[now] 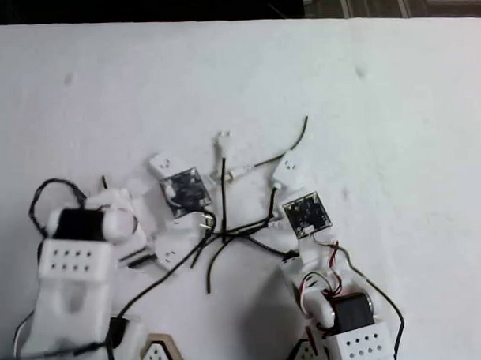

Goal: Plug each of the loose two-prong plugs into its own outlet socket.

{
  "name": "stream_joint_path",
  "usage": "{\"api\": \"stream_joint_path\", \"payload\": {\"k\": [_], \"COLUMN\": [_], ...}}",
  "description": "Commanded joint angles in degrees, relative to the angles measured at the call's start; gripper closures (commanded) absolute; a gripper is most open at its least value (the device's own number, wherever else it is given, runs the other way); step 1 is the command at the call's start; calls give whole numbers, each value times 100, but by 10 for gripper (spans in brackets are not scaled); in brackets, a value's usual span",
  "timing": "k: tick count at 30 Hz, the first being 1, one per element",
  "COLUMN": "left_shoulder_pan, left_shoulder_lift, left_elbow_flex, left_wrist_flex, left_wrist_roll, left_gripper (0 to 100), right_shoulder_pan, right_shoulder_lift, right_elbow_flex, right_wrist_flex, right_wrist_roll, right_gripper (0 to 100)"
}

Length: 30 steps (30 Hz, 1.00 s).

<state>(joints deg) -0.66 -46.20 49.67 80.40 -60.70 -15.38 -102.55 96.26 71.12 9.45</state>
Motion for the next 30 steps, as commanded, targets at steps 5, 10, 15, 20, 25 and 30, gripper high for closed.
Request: {"api": "stream_joint_path", "payload": {"k": [5,10,15,20,25,30], "left_shoulder_pan": [365,620,646,646,664,954], "left_shoulder_lift": [840,1007,1297,1868,2132,2123], "left_elbow_flex": [18,782,1407,1345,1196,1187], "left_wrist_flex": [-149,-941,-2022,-2391,-2804,-2840], "left_wrist_roll": [-721,-826,-826,-563,193,246], "left_gripper": [717,717,717,718,746,881], "right_shoulder_pan": [57,57,57,57,57,57], "right_shoulder_lift": [-57,-57,-57,-57,-57,-57], "right_elbow_flex": [62,62,62,62,62,62], "right_wrist_flex": [31,31,31,31,31,31], "right_wrist_roll": [53,53,53,53,53,53], "right_gripper": [978,978,978,978,978,978]}}
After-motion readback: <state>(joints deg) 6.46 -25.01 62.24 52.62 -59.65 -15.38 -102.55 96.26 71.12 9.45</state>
